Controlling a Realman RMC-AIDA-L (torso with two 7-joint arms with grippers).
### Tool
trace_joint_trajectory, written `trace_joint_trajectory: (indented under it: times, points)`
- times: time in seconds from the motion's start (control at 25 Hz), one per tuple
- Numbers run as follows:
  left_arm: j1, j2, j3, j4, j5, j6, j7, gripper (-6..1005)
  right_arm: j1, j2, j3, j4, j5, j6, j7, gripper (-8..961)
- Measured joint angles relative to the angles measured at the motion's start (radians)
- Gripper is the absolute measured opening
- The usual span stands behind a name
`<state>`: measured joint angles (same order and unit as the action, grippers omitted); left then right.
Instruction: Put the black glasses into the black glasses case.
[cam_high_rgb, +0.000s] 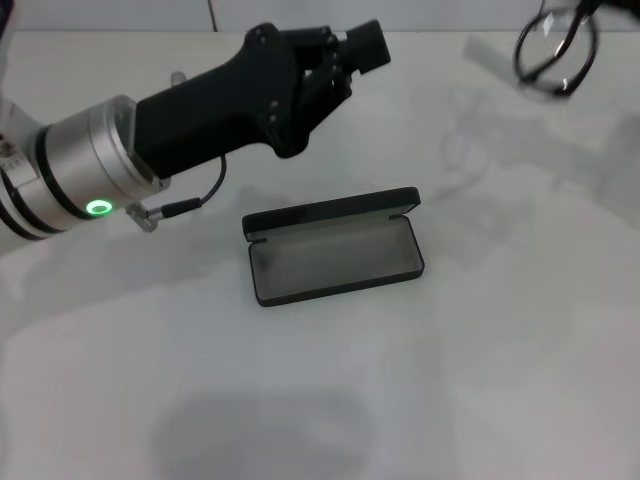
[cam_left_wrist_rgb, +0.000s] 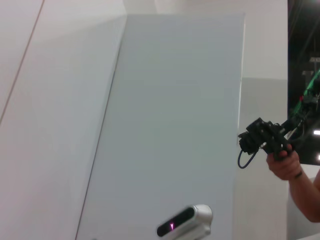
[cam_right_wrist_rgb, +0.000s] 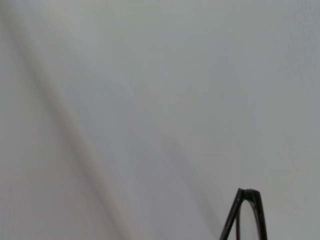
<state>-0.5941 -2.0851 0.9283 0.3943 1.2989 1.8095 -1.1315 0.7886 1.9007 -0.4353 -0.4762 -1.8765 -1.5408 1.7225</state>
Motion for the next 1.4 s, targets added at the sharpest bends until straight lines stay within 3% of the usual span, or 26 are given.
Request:
trace_joint_trajectory:
  times: [0.12,0.28,0.48,0.92,1.4]
  points:
    - [0.001,0.000,0.001,-0.001,0.037,0.000,0.000,26,-0.024,0.005,0.055,0.043,0.099,0.039,0.002,114]
    - [-0.026,-0.003,0.001,-0.010,0.141,-0.007,0.000,26,-0.030,0.041,0.046,0.062,0.207,0.035,0.004,114]
    - [-0.096,-0.007,0.003,-0.071,0.203,-0.067,0.003,26,-0.004,0.073,0.002,0.066,0.214,0.023,0.016,114]
    - [-0.148,-0.010,0.003,-0.089,0.197,-0.166,0.000,27,0.021,0.083,-0.137,0.090,0.217,-0.001,0.027,114]
    - [-0.165,-0.010,0.003,-0.088,0.198,-0.182,-0.008,28,0.027,0.078,-0.198,0.079,0.208,-0.011,0.014,114]
